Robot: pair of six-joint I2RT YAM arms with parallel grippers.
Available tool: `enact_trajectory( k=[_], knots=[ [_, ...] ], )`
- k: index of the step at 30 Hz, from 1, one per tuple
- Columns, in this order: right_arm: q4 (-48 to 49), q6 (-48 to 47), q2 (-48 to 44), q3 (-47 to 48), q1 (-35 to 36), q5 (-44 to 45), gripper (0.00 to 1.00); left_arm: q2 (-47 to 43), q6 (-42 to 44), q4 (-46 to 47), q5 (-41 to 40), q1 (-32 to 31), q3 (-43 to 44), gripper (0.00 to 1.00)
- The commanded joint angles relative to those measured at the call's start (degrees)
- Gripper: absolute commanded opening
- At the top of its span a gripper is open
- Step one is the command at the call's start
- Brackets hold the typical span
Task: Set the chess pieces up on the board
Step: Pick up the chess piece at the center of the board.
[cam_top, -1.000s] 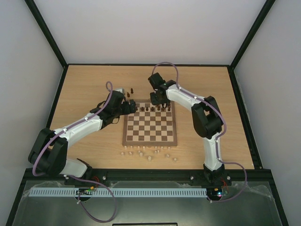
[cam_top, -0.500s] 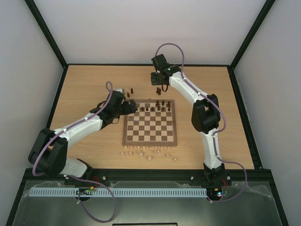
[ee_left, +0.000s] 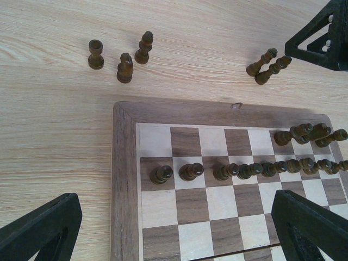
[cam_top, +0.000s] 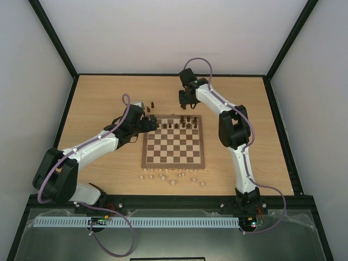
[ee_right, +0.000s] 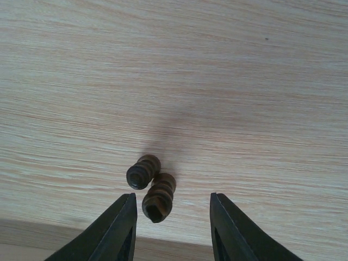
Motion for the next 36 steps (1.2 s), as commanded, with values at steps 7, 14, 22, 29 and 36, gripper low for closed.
enact_trajectory(
  k=[7, 14, 22, 29, 36],
  knots=[
    [-2.3, -0.7, 1.6, 1.9, 0.3, -0.8, 0.36, -0.2, -0.1, 0.6, -0.8, 0.6, -0.8, 0.99],
    [-2.5, -0.7, 2.9, 2.6, 0.3, -0.4, 0.32, 0.1, -0.1, 0.7, -0.8, 0.6, -0.8, 0.99],
    [-2.5, -0.7, 3.5, 2.8, 0.3, 0.3, 0.28, 0.4, -0.1, 0.7, -0.7, 0.7, -0.8, 0.99],
    [-3.0, -0.8, 4.4, 3.2, 0.3, 1.3, 0.26, 0.6, -0.1, 0.8, -0.7, 0.8, -0.8, 0.99],
    [-2.8, -0.7, 5.2, 3.5, 0.3, 1.3, 0.25, 0.7, -0.1, 0.8, -0.6, 0.8, -0.8, 0.99]
  ],
)
